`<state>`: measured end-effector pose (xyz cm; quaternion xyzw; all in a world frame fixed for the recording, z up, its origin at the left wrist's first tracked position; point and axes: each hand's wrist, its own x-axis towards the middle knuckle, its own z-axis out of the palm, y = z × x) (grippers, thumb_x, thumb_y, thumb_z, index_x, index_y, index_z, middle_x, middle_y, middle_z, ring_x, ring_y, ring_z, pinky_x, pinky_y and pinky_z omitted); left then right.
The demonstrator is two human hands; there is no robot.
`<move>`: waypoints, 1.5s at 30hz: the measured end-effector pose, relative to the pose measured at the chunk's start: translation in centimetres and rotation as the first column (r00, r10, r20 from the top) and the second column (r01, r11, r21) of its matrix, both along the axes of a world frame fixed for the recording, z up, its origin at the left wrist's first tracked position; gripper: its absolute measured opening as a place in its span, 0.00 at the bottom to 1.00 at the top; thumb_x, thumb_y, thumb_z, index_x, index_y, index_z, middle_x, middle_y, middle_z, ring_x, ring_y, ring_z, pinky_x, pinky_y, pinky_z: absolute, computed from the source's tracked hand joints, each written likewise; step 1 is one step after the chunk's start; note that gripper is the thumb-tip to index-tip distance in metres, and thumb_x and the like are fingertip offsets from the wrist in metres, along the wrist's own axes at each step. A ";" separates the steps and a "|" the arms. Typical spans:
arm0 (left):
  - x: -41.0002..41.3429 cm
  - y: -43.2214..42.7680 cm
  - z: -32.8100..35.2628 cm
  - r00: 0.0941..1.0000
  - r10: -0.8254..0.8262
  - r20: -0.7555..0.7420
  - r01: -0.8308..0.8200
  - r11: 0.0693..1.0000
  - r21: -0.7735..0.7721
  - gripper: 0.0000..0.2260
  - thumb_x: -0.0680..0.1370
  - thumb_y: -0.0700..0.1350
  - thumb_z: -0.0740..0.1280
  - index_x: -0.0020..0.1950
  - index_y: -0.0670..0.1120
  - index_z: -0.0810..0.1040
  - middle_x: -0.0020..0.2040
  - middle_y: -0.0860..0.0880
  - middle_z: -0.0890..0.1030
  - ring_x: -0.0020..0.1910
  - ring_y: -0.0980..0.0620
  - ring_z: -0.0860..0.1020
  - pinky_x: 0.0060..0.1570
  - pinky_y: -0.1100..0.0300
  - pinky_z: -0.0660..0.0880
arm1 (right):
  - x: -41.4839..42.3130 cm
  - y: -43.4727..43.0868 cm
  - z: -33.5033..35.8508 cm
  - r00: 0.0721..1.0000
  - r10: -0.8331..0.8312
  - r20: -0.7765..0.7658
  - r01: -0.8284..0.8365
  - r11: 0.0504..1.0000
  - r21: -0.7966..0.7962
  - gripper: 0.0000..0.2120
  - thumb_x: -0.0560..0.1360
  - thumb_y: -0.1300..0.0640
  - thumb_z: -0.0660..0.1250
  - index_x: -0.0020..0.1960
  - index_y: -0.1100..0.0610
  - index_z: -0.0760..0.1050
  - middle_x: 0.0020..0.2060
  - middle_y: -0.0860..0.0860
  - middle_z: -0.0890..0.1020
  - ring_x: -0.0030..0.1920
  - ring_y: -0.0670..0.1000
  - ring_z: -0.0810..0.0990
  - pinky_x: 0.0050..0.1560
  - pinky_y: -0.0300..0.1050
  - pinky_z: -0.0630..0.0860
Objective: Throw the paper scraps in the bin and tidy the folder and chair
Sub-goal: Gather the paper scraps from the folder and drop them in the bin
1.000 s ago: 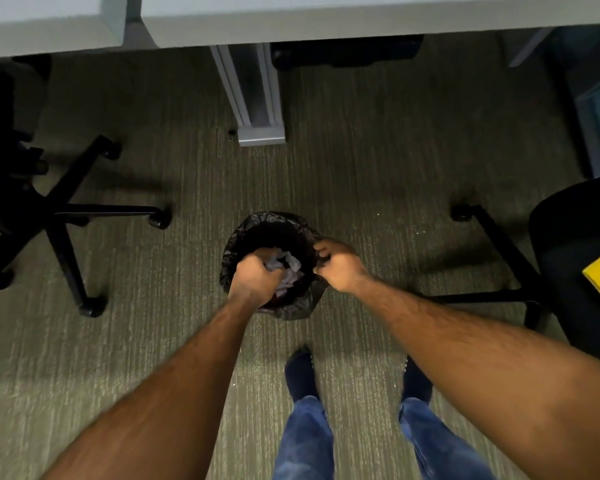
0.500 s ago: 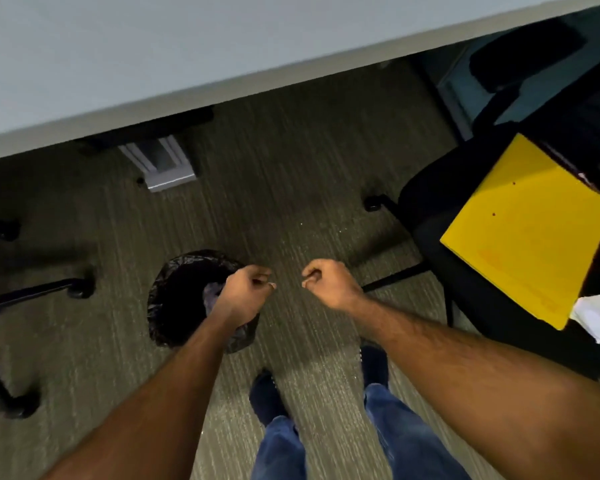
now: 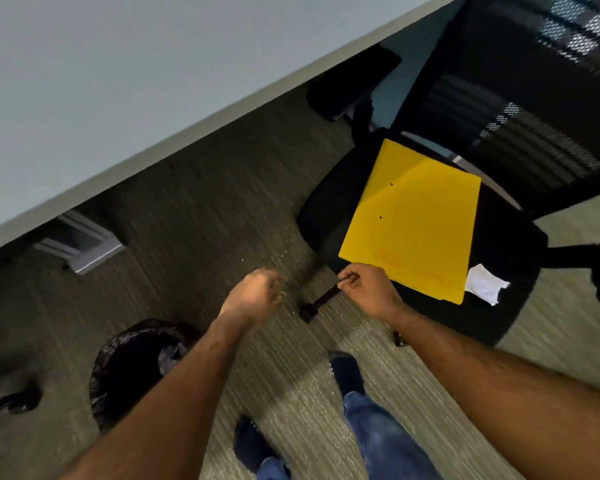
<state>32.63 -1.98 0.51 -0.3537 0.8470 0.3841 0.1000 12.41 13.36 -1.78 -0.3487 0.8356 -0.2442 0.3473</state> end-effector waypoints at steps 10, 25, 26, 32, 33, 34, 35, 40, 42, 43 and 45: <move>-11.3 4.1 0.0 0.986 -0.074 -0.150 0.096 0.985 0.146 0.14 0.76 0.42 0.68 0.62 0.49 0.78 0.53 0.52 0.81 0.50 0.57 0.80 0.45 0.68 0.75 | -10.9 8.4 2.2 0.950 -0.102 -0.295 0.090 0.994 -0.053 0.12 0.73 0.60 0.70 0.57 0.57 0.79 0.54 0.55 0.79 0.57 0.55 0.76 0.58 0.48 0.72; -18.2 7.1 -1.9 0.969 -0.192 -0.153 0.217 0.961 0.173 0.12 0.78 0.43 0.66 0.62 0.50 0.77 0.56 0.52 0.78 0.51 0.52 0.78 0.51 0.55 0.78 | -15.3 15.3 0.1 0.915 -0.139 -0.377 0.227 0.953 0.199 0.30 0.72 0.61 0.70 0.72 0.56 0.65 0.66 0.56 0.69 0.63 0.58 0.71 0.65 0.55 0.71; -18.2 7.1 -2.1 0.970 -0.193 -0.150 0.219 0.959 0.180 0.12 0.79 0.43 0.66 0.62 0.50 0.77 0.57 0.52 0.78 0.52 0.52 0.78 0.52 0.54 0.78 | -15.4 15.2 -0.1 0.917 -0.153 -0.369 0.238 0.951 0.196 0.29 0.72 0.63 0.68 0.72 0.56 0.65 0.65 0.56 0.70 0.62 0.58 0.71 0.64 0.54 0.72; -17.9 6.8 -3.0 0.971 -0.188 -0.145 0.214 0.958 0.189 0.12 0.78 0.44 0.67 0.62 0.49 0.77 0.58 0.51 0.79 0.54 0.51 0.78 0.55 0.53 0.78 | -15.7 14.8 -1.0 0.873 -0.179 -0.454 0.282 0.944 0.171 0.24 0.71 0.66 0.63 0.67 0.58 0.71 0.59 0.57 0.77 0.57 0.58 0.75 0.57 0.52 0.75; -17.8 6.7 -3.1 0.972 -0.184 -0.146 0.210 0.958 0.193 0.12 0.78 0.44 0.67 0.62 0.49 0.77 0.58 0.51 0.79 0.54 0.51 0.78 0.55 0.54 0.78 | -15.8 14.7 -1.0 0.860 -0.194 -0.473 0.304 0.938 0.167 0.21 0.72 0.65 0.63 0.65 0.57 0.73 0.57 0.56 0.79 0.56 0.58 0.76 0.54 0.51 0.75; -17.7 6.7 -3.1 0.972 -0.182 -0.148 0.209 0.958 0.196 0.12 0.78 0.44 0.67 0.62 0.48 0.77 0.57 0.51 0.79 0.54 0.51 0.78 0.55 0.54 0.78 | -15.9 14.6 -0.9 0.842 -0.206 -0.499 0.326 0.931 0.166 0.18 0.73 0.63 0.63 0.62 0.56 0.75 0.55 0.56 0.80 0.53 0.58 0.78 0.50 0.50 0.75; -17.5 6.6 -3.2 0.972 -0.181 -0.150 0.209 0.957 0.200 0.12 0.78 0.44 0.67 0.62 0.48 0.77 0.57 0.51 0.79 0.54 0.51 0.79 0.55 0.55 0.77 | -16.0 14.5 -0.6 0.822 -0.210 -0.529 0.340 0.927 0.161 0.14 0.74 0.62 0.62 0.58 0.56 0.76 0.52 0.55 0.81 0.50 0.58 0.79 0.45 0.49 0.75; -16.4 5.9 -3.2 0.977 -0.130 -0.169 0.166 0.961 0.221 0.12 0.78 0.42 0.68 0.61 0.48 0.78 0.55 0.50 0.80 0.54 0.53 0.80 0.57 0.55 0.78 | -16.1 13.3 1.0 0.823 -0.296 -0.484 0.336 0.942 -0.004 0.13 0.76 0.61 0.63 0.59 0.55 0.76 0.54 0.55 0.82 0.53 0.57 0.81 0.50 0.49 0.77; -15.8 5.5 -3.1 0.978 -0.103 -0.179 0.142 0.965 0.222 0.12 0.78 0.43 0.68 0.61 0.47 0.78 0.55 0.50 0.80 0.54 0.53 0.80 0.57 0.56 0.78 | -15.1 12.1 1.7 0.862 -0.338 -0.377 0.306 0.941 -0.142 0.13 0.76 0.61 0.65 0.60 0.54 0.76 0.55 0.53 0.83 0.54 0.52 0.81 0.53 0.45 0.77; -15.5 5.3 -3.1 0.979 -0.087 -0.186 0.129 0.966 0.226 0.12 0.78 0.43 0.68 0.61 0.48 0.78 0.55 0.51 0.80 0.54 0.54 0.80 0.56 0.58 0.77 | -14.3 11.3 1.8 0.881 -0.357 -0.309 0.304 0.930 -0.208 0.12 0.75 0.61 0.66 0.59 0.54 0.77 0.54 0.52 0.83 0.52 0.48 0.80 0.52 0.42 0.78; -14.6 4.8 -3.0 0.978 -0.046 -0.204 0.096 0.966 0.241 0.12 0.77 0.43 0.68 0.61 0.48 0.78 0.54 0.51 0.80 0.54 0.56 0.80 0.54 0.63 0.76 | -12.5 9.4 1.8 0.909 -0.389 -0.150 0.332 0.893 -0.305 0.11 0.74 0.61 0.69 0.57 0.54 0.78 0.49 0.49 0.83 0.47 0.39 0.79 0.47 0.30 0.76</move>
